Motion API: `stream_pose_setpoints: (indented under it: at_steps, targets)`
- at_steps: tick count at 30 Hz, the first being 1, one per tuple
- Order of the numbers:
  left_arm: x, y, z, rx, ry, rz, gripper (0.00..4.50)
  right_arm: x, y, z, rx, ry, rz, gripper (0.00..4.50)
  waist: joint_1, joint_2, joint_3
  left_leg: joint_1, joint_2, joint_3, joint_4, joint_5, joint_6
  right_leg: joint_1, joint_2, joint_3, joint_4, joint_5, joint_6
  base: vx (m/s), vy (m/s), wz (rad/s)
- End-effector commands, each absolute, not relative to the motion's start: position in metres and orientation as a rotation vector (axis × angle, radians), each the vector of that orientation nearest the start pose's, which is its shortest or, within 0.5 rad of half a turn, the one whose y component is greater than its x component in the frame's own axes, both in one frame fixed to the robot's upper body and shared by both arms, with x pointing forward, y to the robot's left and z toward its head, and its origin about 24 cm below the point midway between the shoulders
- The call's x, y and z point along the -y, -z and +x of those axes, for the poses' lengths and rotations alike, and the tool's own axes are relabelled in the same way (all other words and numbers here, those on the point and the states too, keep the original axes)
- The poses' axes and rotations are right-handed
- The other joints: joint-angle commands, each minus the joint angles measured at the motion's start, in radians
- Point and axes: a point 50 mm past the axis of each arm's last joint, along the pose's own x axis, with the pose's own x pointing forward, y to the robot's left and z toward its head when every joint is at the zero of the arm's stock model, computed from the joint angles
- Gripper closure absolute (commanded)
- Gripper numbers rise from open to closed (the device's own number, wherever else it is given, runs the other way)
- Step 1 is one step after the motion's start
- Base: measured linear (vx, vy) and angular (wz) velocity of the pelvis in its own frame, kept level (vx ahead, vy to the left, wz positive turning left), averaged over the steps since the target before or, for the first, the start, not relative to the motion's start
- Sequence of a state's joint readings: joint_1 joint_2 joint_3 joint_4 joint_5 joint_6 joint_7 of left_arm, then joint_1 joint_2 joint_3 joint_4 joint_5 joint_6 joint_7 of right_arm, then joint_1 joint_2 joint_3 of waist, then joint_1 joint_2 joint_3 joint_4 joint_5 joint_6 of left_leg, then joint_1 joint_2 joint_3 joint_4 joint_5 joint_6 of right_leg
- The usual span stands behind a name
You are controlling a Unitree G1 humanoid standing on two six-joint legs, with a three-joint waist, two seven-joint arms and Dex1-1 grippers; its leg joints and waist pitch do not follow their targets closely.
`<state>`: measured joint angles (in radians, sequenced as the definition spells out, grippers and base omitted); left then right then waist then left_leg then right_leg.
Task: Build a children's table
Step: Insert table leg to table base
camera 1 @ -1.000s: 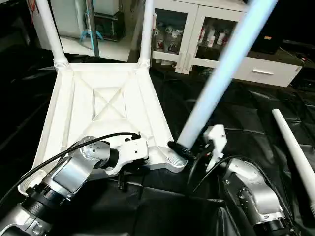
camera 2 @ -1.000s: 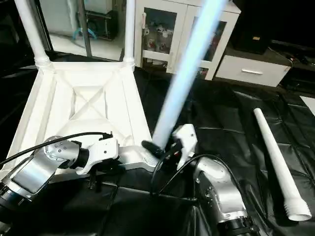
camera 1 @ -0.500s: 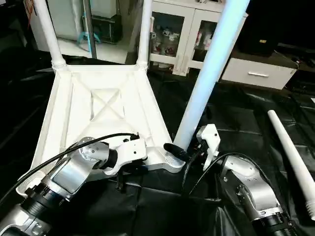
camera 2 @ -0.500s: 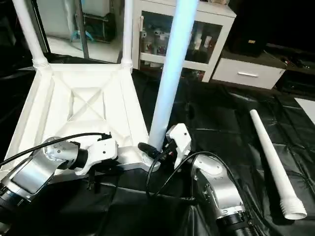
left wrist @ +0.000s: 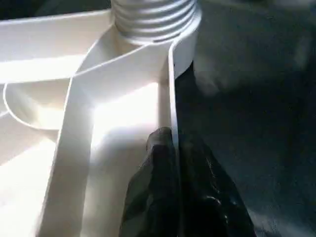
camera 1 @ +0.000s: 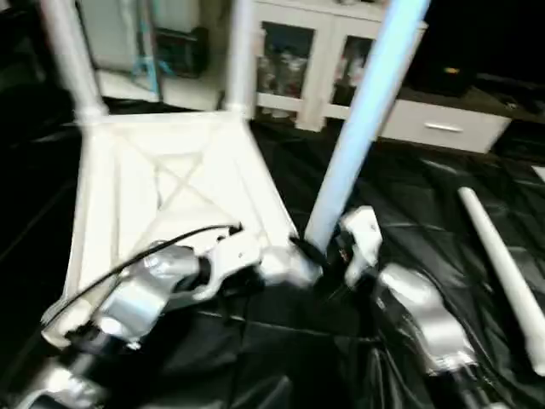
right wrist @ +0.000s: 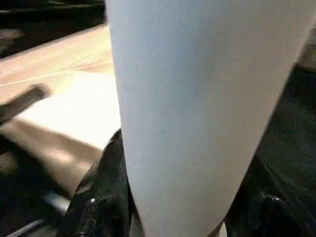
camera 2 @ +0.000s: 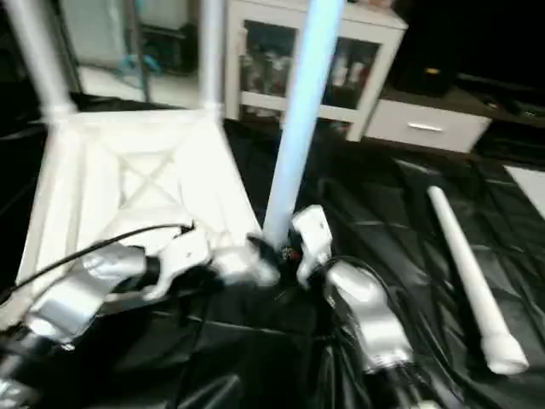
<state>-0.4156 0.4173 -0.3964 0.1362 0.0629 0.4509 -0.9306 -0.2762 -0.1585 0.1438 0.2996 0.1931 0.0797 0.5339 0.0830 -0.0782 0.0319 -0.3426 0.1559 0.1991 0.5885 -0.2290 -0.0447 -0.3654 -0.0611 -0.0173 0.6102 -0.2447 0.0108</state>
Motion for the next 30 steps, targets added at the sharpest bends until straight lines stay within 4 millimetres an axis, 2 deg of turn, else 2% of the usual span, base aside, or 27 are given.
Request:
stream_pose_setpoints:
  at_steps: [1,3,4,5,6,7,8,9,10,12,15,17,19,21,23,30]
  targets:
    - [-0.105,-0.068,0.301,-0.416,1.05,0.44,4.5,0.137,0.016,0.283,-0.409,-0.482,-0.048,2.63,-0.015,0.01,-0.014,0.012,0.086,-0.058,-0.109,-0.369,-0.08,-0.016,-0.098,0.048,-0.102,-0.432,-0.119,0.0,0.0,0.0]
    - [-0.094,-0.072,0.308,-0.405,0.999,0.419,4.5,0.134,0.015,0.292,-0.41,-0.4,-0.064,2.63,-0.017,0.01,-0.019,0.019,0.084,-0.054,-0.104,-0.358,-0.088,-0.021,-0.095,0.049,-0.099,-0.387,-0.13,0.0,0.0,0.0]
    - [-0.09,-0.073,0.311,-0.403,0.985,0.415,4.5,0.133,0.015,0.295,-0.412,-0.375,-0.076,2.63,-0.016,0.01,-0.022,0.019,0.084,-0.054,-0.103,-0.342,-0.087,-0.018,-0.096,0.049,-0.097,-0.358,-0.135,0.0,0.0,0.0]
    - [-0.084,-0.074,0.316,-0.405,0.94,0.408,4.5,0.132,0.015,0.3,-0.421,-0.329,-0.1,2.63,-0.015,0.007,-0.026,0.012,0.084,-0.049,-0.099,-0.276,-0.077,-0.011,-0.095,0.05,-0.089,-0.26,-0.145,0.0,0.0,0.0]
    - [-0.067,-0.076,0.324,-0.414,0.866,0.411,4.5,0.129,0.016,0.309,-0.445,-0.21,-0.068,2.63,-0.016,0.006,-0.025,0.008,0.083,-0.046,-0.099,-0.247,-0.072,-0.009,-0.093,0.05,-0.086,-0.221,-0.15,0.0,0.0,0.0]
    - [-0.067,-0.076,0.324,-0.414,0.863,0.411,4.5,0.129,0.016,0.309,-0.446,-0.204,-0.065,2.63,-0.018,0.008,-0.023,0.018,0.081,-0.038,-0.094,-0.238,-0.071,-0.02,-0.09,0.051,-0.087,-0.206,-0.16,0.0,0.0,0.0]
    - [-0.052,-0.078,0.328,-0.4,0.843,0.424,4.5,0.124,0.018,0.314,-0.468,-0.137,-0.013,2.63,-0.007,0.001,-0.029,0.016,0.08,-0.036,-0.086,-0.205,-0.055,-0.008,-0.096,0.052,-0.084,-0.17,-0.162,0.0,0.0,0.0]
    - [-0.052,-0.078,0.328,-0.4,0.843,0.424,4.5,0.124,0.018,0.314,-0.468,-0.137,-0.013,2.63,-0.007,0.002,-0.027,0.01,0.081,-0.037,-0.087,-0.185,-0.047,-0.005,-0.096,0.054,-0.082,-0.151,-0.161,0.0,0.0,0.0]
    - [-0.044,-0.08,0.329,-0.387,0.844,0.427,4.5,0.121,0.019,0.317,-0.481,-0.11,0.006,2.63,-0.006,0.002,-0.03,0.006,0.081,-0.039,-0.087,-0.157,-0.042,0.0,-0.094,0.051,-0.076,-0.118,-0.161,0.07,-0.013,0.0]
    - [-0.032,-0.082,0.33,-0.358,0.843,0.479,4.5,0.117,0.018,0.322,-0.489,-0.055,0.019,2.63,-0.004,0.002,-0.036,0.007,0.079,-0.036,-0.08,-0.05,-0.016,0.009,-0.087,0.045,-0.058,0.055,-0.174,0.069,-0.012,-0.01]
    - [-0.031,-0.081,0.33,-0.355,0.841,0.513,4.5,0.115,0.015,0.326,-0.477,-0.019,0.016,2.63,0.001,0.001,-0.039,0.005,0.078,-0.034,-0.076,-0.028,0.006,0.017,-0.087,0.044,-0.05,0.146,-0.186,0.0,0.0,0.0]
    - [-0.033,-0.079,0.33,-0.366,0.83,0.523,4.5,0.114,0.013,0.328,-0.467,-0.003,0.011,2.63,-0.002,0.0,-0.037,0.005,0.079,-0.034,-0.078,-0.042,0.008,0.016,-0.087,0.043,-0.051,0.138,-0.192,0.0,0.0,0.0]
    - [-0.036,-0.078,0.332,-0.373,0.816,0.525,4.5,0.112,0.012,0.329,-0.465,-0.001,0.012,2.63,-0.004,0.001,-0.033,0.007,0.081,-0.034,-0.082,-0.095,-0.003,0.013,-0.087,0.043,-0.059,0.064,-0.191,0.0,0.0,0.0]
    - [-0.04,-0.077,0.334,-0.382,0.797,0.52,4.5,0.109,0.011,0.331,-0.458,-0.003,0.007,2.63,-0.005,0.001,-0.029,0.009,0.083,-0.036,-0.089,-0.162,-0.028,0.009,-0.089,0.044,-0.067,-0.03,-0.178,0.0,0.0,0.0]
    - [-0.04,-0.077,0.335,-0.383,0.792,0.518,4.5,0.109,0.011,0.332,-0.455,-0.002,0.002,2.63,-0.007,0.001,-0.029,0.01,0.084,-0.037,-0.09,-0.185,-0.04,0.006,-0.09,0.044,-0.07,-0.064,-0.17,0.0,0.0,0.0]
    - [-0.042,-0.076,0.336,-0.388,0.788,0.517,4.5,0.102,0.003,0.337,-0.394,-0.044,0.038,2.63,-0.008,0.002,-0.03,0.008,0.083,-0.038,-0.089,-0.177,-0.04,0.006,-0.09,0.045,-0.068,-0.037,-0.167,0.0,0.0,0.0]
